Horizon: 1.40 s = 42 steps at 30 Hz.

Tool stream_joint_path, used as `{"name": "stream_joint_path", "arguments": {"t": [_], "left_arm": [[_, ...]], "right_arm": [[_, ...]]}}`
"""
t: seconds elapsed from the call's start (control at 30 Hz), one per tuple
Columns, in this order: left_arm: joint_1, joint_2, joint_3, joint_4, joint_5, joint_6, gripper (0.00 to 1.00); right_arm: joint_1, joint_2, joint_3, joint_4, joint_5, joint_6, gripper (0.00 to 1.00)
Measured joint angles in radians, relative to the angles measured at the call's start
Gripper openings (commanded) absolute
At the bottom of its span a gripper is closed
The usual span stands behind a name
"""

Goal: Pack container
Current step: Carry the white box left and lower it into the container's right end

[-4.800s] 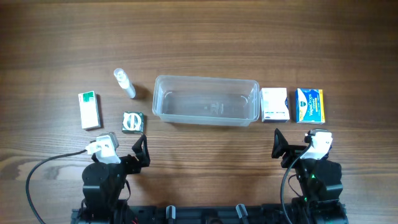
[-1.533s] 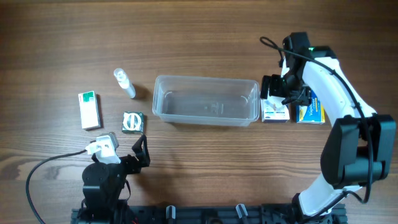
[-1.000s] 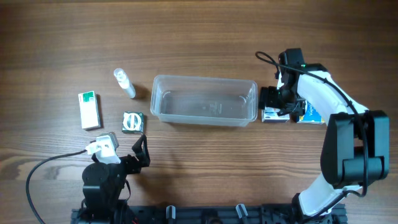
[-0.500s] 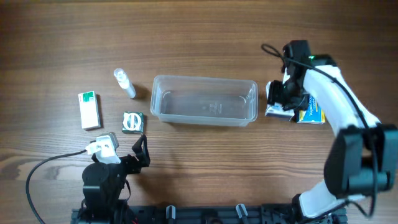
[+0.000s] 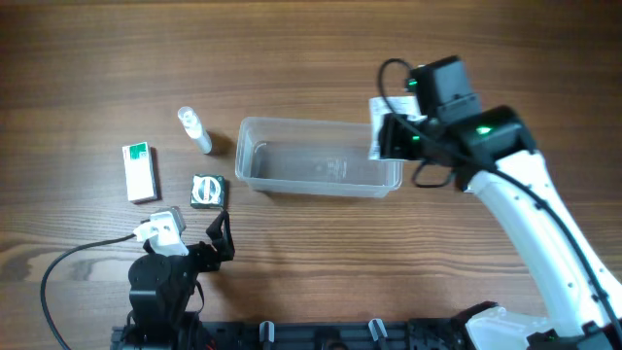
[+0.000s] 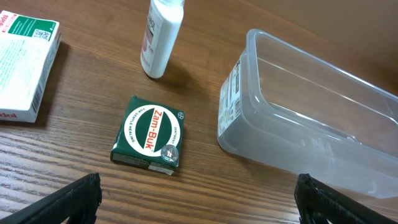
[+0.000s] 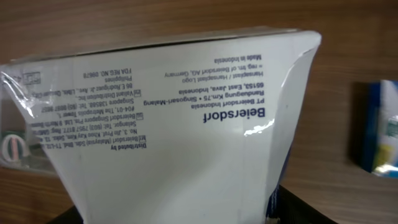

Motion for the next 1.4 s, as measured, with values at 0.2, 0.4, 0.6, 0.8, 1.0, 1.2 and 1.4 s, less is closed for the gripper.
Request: {"name": "stream_joint_path", "arguments": {"t": [0.2, 0.4, 0.6, 0.8, 1.0, 1.2, 1.4], "left_arm": [[0.000, 0.000, 0.000, 0.000, 0.000, 0.000, 1.00], [0.000, 0.000, 0.000, 0.000, 0.000, 0.000, 1.00], [0.000, 0.000, 0.000, 0.000, 0.000, 0.000, 1.00], [0.000, 0.000, 0.000, 0.000, 0.000, 0.000, 1.00], [0.000, 0.000, 0.000, 0.000, 0.000, 0.000, 1.00], [0.000, 0.000, 0.000, 0.000, 0.000, 0.000, 1.00], [0.000, 0.000, 0.000, 0.000, 0.000, 0.000, 1.00]], "right_arm": [[0.071, 0.138, -0.058, 0.044, 0.055, 0.121, 0.68], [0.069, 0.300, -0.064, 0.064, 0.079, 0.174, 0.72], [0.069, 0.369, -0.065, 0.064, 0.082, 0.181, 0.74], [0.069, 0.405, -0.066, 0.063, 0.073, 0.169, 0.78], [0.070, 0.405, -0.066, 0.064, 0.070, 0.146, 0.92], [0.070, 0.401, -0.066, 0.071, 0.093, 0.112, 0.92], [0.069, 0.242, -0.065, 0.061, 0.142, 0.079, 1.00]]}}
